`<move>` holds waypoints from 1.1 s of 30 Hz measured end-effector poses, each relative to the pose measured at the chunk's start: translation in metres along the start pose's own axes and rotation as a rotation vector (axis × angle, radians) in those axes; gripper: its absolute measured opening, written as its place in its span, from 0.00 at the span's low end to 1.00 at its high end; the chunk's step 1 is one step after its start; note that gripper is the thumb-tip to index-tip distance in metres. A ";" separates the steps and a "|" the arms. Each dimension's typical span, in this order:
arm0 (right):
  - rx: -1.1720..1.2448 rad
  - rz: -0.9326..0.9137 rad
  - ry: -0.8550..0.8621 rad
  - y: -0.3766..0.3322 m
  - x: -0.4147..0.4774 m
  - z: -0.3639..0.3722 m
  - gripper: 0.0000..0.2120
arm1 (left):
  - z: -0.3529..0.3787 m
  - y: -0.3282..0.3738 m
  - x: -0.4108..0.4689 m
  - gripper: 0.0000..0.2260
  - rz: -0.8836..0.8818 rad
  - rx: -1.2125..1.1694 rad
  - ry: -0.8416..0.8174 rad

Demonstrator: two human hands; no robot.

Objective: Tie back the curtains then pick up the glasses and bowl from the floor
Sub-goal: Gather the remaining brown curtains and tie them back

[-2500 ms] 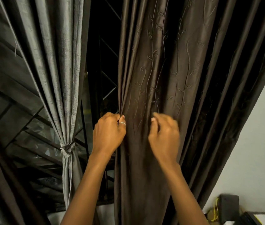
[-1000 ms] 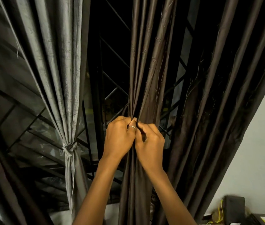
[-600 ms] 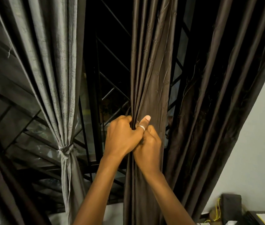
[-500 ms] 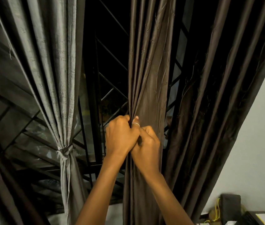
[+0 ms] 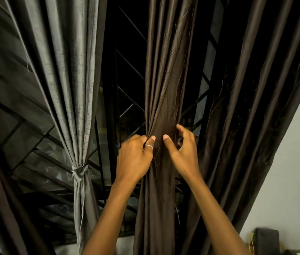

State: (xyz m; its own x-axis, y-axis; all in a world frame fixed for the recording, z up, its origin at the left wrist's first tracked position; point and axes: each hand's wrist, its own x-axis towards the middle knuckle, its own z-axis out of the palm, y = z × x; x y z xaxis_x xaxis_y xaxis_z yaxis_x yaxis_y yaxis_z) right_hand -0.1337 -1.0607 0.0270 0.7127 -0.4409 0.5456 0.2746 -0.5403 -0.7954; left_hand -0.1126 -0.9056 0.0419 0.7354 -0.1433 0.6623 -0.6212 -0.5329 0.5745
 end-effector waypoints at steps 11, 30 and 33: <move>0.755 0.383 -0.528 0.010 0.061 -0.020 0.56 | -0.018 -0.006 -0.001 0.10 -0.018 -0.554 -0.290; 0.482 0.218 -0.601 0.003 0.068 -0.016 0.26 | -0.034 -0.025 0.007 0.09 -0.116 -0.634 -0.281; 0.343 0.129 -0.446 0.000 0.060 -0.017 0.19 | -0.029 -0.023 0.007 0.20 -0.037 -0.324 -0.116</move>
State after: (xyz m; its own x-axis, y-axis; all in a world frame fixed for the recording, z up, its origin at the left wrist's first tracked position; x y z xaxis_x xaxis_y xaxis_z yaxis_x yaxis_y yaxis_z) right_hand -0.1018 -1.0992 0.0643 0.9372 -0.1032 0.3332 0.3076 -0.2063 -0.9289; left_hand -0.1009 -0.8701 0.0479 0.7734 -0.2325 0.5897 -0.6335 -0.2499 0.7323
